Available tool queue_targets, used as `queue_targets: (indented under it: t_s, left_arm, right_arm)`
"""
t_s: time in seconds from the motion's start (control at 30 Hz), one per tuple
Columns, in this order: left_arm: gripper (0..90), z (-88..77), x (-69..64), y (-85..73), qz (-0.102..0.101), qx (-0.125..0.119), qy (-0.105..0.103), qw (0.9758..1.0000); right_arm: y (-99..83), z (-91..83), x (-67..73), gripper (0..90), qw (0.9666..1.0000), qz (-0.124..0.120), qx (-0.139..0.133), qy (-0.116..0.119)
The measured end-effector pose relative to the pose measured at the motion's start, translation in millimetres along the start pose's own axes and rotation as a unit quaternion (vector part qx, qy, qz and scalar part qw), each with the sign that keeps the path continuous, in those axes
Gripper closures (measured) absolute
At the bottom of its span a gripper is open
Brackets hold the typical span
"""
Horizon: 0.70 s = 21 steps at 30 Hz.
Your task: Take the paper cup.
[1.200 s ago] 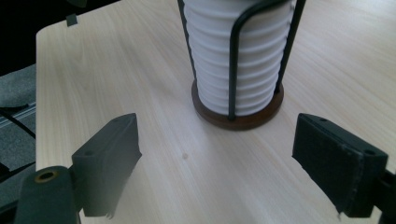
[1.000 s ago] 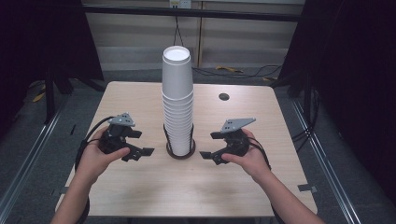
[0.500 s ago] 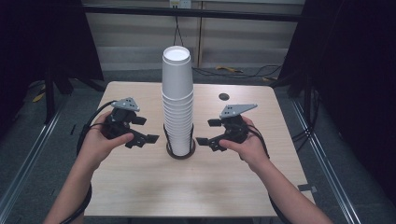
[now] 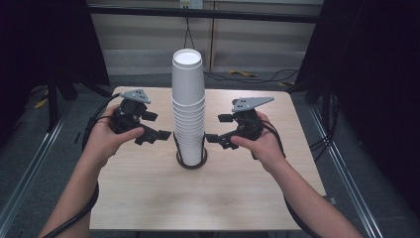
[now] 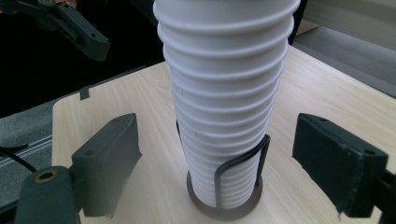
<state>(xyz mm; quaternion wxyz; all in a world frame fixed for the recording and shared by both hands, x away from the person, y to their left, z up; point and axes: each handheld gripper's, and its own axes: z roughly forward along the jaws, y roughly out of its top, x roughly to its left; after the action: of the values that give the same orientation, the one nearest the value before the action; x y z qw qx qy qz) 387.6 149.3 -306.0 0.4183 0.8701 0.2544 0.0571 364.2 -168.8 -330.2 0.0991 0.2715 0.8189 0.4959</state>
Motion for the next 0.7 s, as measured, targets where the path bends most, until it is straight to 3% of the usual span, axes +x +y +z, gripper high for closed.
queue_targets:
  t_s: [0.1,0.7]
  left_arm:
    - [16.0,-1.4,0.2,7.1,0.001,-0.005,0.002,1.0]
    - [15.8,-16.4,4.2,45.1,0.012,-0.03,0.0,0.9995]
  right_arm:
    - [4.3,2.2,0.3,14.1,1.0,-0.007,0.006,-0.003]
    - [47.3,14.3,-0.8,14.1,0.9992,-0.003,-0.039,-0.012]
